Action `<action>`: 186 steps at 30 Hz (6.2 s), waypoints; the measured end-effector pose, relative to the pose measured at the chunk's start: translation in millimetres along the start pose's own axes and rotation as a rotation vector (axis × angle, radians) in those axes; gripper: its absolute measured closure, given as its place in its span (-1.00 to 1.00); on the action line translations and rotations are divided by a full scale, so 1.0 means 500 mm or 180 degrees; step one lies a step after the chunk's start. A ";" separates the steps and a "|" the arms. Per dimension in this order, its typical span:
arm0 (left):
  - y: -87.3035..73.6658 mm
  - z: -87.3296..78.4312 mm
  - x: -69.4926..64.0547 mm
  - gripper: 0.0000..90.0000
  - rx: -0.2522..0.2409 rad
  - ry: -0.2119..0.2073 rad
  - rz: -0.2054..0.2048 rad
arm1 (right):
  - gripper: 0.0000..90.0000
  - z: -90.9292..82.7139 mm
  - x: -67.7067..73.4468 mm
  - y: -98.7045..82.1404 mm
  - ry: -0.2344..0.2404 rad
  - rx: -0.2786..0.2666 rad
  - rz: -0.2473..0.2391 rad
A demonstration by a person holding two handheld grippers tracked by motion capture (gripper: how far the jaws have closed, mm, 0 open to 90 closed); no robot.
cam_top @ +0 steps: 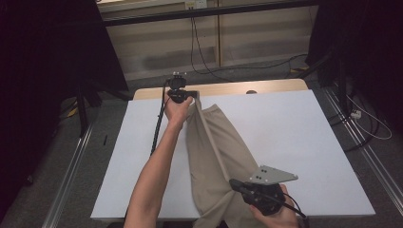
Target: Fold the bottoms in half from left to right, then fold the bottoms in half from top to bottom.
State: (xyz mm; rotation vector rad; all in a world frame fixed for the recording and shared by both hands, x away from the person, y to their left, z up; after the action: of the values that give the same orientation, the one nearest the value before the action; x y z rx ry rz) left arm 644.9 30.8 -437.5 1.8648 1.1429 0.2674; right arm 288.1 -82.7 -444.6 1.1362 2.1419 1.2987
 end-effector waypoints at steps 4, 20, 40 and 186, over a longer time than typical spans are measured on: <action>-0.024 0.029 -0.002 0.92 0.0109 0.0015 0.0011 | 1.00 -0.011 -0.042 -0.029 -0.0146 0.0071 0.0098; -0.070 0.118 -0.041 0.90 0.0219 0.0045 0.0066 | 1.00 -0.007 -0.127 -0.126 -0.0389 0.0536 0.0184; -0.096 0.053 -0.069 -0.35 0.0096 -0.0142 0.0278 | 0.99 -0.024 -0.172 -0.190 -0.0624 0.0938 0.0219; -0.234 -0.072 -0.022 -0.01 0.0070 0.0021 0.0532 | 0.71 0.306 -0.357 0.114 -0.0609 0.0403 -0.0051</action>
State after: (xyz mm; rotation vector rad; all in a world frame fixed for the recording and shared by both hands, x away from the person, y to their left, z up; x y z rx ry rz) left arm 547.5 62.4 -505.8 1.9831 0.9991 0.3567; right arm 522.2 -127.4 -485.2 1.2371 2.1106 1.0152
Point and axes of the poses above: each handheld gripper's, and its own axes: z roughly forward along the jaws, y roughly out of its top, x roughly to its left, the point moved 10 cm from there along z, roughly forward along the jaws, and after that the axes turned 5 degrees about -y, right-handed, at the moved point
